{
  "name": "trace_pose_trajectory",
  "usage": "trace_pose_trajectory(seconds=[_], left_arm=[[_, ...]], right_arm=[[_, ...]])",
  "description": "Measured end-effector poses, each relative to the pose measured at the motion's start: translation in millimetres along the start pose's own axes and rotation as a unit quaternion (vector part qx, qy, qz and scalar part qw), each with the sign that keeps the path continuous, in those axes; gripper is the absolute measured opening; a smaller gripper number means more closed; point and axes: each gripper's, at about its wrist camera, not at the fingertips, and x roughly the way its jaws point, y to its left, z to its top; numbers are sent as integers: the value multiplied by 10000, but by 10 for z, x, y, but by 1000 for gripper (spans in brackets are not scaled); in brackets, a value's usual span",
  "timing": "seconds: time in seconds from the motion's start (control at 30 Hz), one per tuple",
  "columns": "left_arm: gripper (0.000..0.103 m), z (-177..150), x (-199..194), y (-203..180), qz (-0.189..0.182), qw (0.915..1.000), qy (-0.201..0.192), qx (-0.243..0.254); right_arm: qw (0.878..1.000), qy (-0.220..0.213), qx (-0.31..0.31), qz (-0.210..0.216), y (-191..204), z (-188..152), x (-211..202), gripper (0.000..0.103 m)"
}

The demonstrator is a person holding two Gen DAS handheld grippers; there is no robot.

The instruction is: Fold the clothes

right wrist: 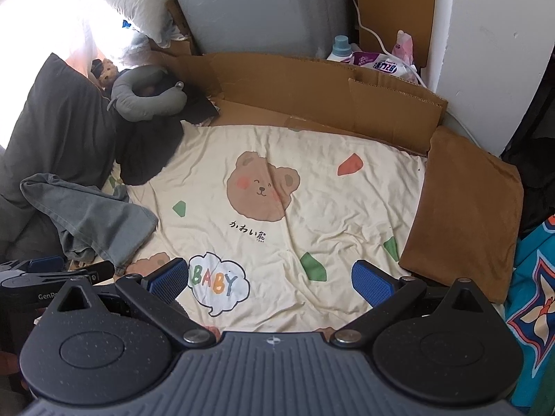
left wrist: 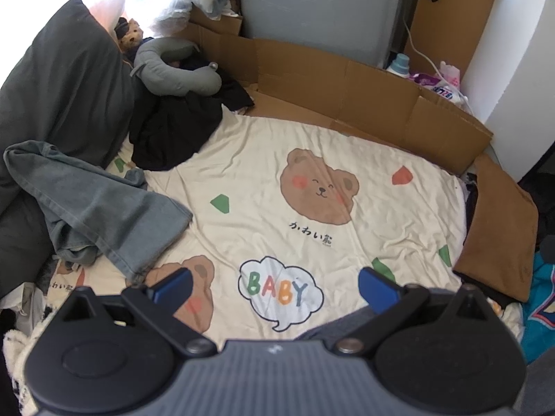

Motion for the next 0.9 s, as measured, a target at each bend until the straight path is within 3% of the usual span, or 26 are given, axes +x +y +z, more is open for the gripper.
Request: trace_pose_trajectory(seconds=[0.9], left_arm=[[103,-35,15,-3,42,10000,-18,-1]], right_arm=[[10000,-7,2,12,-2,21,-22,103]])
